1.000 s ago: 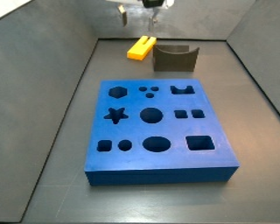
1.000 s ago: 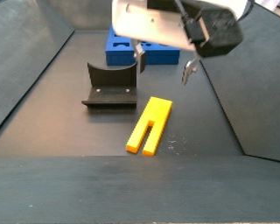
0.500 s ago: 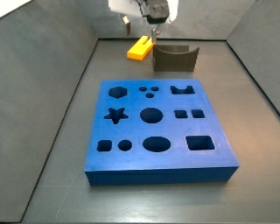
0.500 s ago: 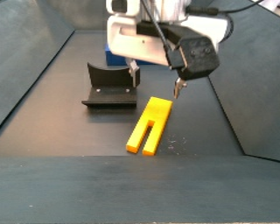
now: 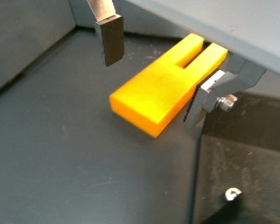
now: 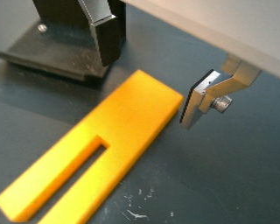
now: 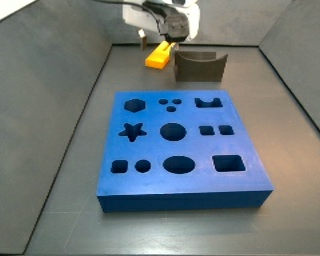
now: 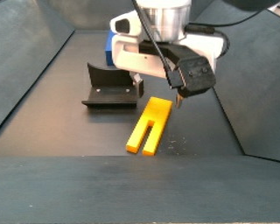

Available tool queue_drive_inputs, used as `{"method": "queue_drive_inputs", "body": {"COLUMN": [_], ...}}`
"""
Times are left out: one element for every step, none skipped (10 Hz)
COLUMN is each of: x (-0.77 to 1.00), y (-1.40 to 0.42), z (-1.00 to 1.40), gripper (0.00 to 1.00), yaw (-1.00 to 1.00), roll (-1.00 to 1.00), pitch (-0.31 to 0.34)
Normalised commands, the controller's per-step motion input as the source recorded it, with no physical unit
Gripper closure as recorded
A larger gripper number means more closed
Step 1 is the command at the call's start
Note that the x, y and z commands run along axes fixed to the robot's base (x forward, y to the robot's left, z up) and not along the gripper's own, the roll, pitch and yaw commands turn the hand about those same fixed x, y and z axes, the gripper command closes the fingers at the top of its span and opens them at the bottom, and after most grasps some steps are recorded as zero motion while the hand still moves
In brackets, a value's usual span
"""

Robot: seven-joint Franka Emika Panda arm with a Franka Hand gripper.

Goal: Pick up the double-square object. Move up. Place the double-square object on the fixture. Regrasp the double-square object. Move to above the board. Insert the double-square object.
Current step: Pick up the double-square object.

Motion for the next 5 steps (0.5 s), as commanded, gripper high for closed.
{"method": "queue_drive_inputs", "body": {"x": [0.00,0.00,0.00,0.00,0.03], "y": [0.00,0.01,0.03,0.10,0.00], "z": [-1.00,-1.00,-1.00,-0.78,0.00], "gripper": [0.00,0.00,0.00,0.00,0.00], "yaw": [0.00,0.00,0.00,0.00,0.00], "roll": [0.06,0.06,0.07,0.08,0.00], "pitch": [0.000,0.000,0.000,0.020,0.021]}}
